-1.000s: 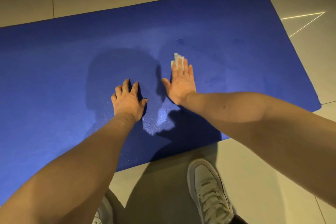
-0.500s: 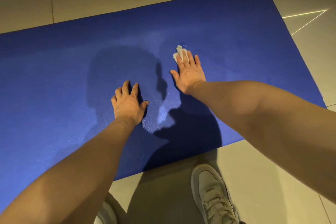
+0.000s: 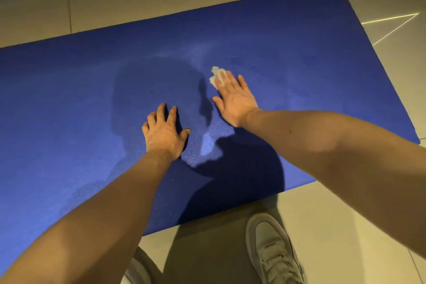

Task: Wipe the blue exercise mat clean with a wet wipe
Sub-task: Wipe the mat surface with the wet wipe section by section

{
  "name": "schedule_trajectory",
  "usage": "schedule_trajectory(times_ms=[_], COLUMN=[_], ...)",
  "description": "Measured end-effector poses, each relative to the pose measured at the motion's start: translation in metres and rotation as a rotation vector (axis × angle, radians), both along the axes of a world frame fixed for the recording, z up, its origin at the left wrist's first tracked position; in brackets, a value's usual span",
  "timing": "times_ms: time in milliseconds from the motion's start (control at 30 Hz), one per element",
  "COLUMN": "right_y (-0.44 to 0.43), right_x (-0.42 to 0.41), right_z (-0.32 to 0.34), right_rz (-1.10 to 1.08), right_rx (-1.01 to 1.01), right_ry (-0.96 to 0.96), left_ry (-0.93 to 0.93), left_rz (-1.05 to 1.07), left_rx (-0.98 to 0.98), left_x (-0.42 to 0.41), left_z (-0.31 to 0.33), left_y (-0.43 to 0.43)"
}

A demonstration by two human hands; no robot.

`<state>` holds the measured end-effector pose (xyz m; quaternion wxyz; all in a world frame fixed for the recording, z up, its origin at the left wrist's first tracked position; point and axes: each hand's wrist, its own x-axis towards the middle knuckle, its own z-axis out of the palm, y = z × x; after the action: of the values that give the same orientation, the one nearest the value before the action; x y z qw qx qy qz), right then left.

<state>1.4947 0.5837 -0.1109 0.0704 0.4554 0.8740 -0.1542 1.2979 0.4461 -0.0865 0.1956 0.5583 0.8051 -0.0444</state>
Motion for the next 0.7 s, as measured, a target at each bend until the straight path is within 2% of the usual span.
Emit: schedule_trajectory(times_ms=[100, 233, 300, 367, 500, 700], right_y=[0.011, 0.0, -0.01, -0.021, -0.044, -0.069], right_x=[0.009, -0.007, -0.018, -0.027, -0.033, -0.028], right_z=[0.0, 0.001, 0.005, 0.011, 0.019, 0.038], right_rz=[-0.12, -0.251, -0.263, -0.276, -0.423, -0.399], right_rx=[0.016, -0.022, -0.025, -0.011, -0.18, -0.361], right_ry=[-0.111, -0.069, 0.041, 0.238, 0.678, 0.719], left_ry=[-0.001, -0.011, -0.035, -0.082, -0.206, -0.487], left_rz=[-0.01, -0.015, 0.004, 0.028, 0.097, 0.207], left_rx=[-0.019, -0.064, -0.049, 0.004, 0.155, 0.254], left_x=[0.0, -0.002, -0.004, -0.004, 0.0, 0.02], left_z=[0.004, 0.009, 0.012, 0.014, 0.018, 0.029], left_y=[0.001, 0.003, 0.002, 0.002, 0.001, 0.005])
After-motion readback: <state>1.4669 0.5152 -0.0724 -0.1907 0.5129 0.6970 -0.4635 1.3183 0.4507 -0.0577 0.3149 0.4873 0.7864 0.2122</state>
